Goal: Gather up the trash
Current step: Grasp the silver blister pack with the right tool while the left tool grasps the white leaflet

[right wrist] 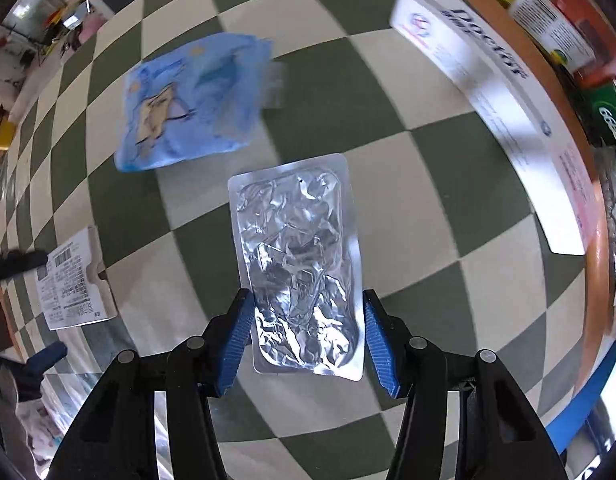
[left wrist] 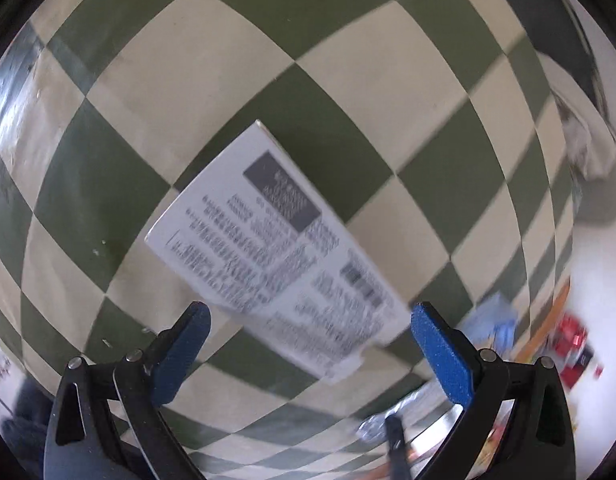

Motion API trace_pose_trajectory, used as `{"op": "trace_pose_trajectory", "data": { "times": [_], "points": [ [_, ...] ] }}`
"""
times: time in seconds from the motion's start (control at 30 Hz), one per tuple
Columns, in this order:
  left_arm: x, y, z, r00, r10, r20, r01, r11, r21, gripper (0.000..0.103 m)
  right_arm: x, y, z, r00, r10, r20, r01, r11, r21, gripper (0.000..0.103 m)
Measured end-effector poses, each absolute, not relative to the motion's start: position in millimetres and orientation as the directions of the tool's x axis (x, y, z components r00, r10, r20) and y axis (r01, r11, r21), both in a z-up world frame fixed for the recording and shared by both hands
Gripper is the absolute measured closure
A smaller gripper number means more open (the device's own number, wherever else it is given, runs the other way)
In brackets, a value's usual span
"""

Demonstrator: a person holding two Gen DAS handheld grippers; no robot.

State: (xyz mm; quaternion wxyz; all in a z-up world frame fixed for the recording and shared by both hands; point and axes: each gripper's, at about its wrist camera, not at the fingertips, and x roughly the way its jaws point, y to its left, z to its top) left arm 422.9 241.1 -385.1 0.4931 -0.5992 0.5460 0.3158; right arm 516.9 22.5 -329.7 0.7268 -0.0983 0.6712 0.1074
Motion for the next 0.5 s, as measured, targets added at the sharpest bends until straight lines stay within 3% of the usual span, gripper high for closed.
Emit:
{"op": "trace_pose_trajectory", "data": {
  "times": [0.13, 0.37, 0.5],
  "points": [
    [427, 242, -393, 0.146, -0.317, -0.937, -0.981, 0.076, -0.178, 0.001, 528, 13, -330, 0.087, 0.041, -0.995, -0.271, 0.962, 0.016, 0.043],
    [445, 208, -384, -0.029, -0.218, -0.976, -0.864, 0.497, -0.086, 0.001, 531, 12, -325, 0.089, 0.057, -0.994, -0.282, 0.959, 0.029, 0.033],
    [401, 215, -388, 0.043, -0.297, -0.954, -0.917, 0.366, -0.155, 0.002, 534, 20, -324, 0.092, 0.071, -0.993, -0.286, 0.957, 0.042, 0.030]
  ]
}}
